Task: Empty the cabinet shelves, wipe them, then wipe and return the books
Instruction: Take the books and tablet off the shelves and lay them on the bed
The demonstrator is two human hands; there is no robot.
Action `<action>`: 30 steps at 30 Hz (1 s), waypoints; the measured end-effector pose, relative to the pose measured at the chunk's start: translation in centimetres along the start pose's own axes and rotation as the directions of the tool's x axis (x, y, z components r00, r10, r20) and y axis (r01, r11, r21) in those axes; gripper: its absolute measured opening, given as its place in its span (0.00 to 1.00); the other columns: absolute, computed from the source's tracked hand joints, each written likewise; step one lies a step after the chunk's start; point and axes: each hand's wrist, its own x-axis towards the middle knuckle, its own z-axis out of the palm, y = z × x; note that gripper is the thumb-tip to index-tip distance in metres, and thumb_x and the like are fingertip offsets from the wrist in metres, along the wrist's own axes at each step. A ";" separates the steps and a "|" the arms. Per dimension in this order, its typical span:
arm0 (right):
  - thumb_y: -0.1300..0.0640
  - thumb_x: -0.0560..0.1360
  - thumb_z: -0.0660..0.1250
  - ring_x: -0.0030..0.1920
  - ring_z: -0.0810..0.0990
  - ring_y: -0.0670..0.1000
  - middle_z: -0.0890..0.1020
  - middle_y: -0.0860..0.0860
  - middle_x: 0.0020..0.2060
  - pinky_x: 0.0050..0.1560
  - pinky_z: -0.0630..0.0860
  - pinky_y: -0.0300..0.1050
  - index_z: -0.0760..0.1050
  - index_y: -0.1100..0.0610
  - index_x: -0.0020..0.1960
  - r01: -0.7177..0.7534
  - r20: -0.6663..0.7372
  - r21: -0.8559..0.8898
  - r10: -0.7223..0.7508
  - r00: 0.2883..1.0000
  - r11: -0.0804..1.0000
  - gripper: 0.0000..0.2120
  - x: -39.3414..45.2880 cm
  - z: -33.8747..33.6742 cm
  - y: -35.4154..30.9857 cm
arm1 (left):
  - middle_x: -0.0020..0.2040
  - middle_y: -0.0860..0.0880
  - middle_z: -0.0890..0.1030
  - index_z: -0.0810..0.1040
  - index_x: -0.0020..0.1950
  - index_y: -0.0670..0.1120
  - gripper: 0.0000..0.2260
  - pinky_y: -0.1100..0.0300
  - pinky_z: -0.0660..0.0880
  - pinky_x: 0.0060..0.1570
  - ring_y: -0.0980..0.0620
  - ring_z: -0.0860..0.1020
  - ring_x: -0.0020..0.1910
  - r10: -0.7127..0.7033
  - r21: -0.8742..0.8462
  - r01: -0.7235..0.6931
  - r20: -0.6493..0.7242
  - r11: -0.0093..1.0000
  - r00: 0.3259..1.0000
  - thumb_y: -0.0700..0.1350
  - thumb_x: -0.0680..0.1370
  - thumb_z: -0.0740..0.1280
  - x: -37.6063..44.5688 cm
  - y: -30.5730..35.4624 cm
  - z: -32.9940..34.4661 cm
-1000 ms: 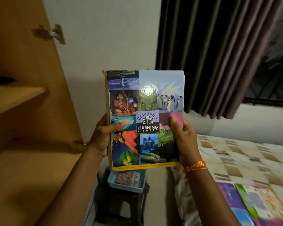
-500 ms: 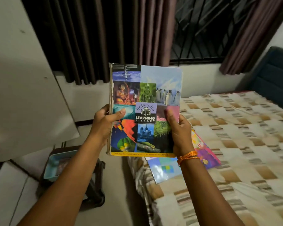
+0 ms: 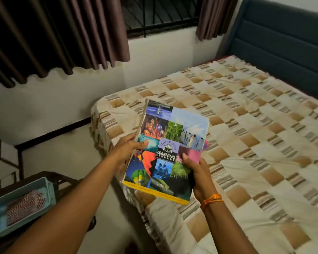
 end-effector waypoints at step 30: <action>0.57 0.73 0.76 0.53 0.85 0.63 0.88 0.55 0.47 0.54 0.79 0.53 0.83 0.56 0.57 -0.460 -0.488 0.090 0.442 0.753 0.883 0.13 10.2 -17.2 32.1 | 0.51 0.47 0.79 0.76 0.61 0.45 0.11 0.60 0.68 0.40 0.48 0.78 0.49 -0.316 0.816 -0.068 0.298 0.574 0.901 0.45 0.80 0.70 24.4 -31.7 9.4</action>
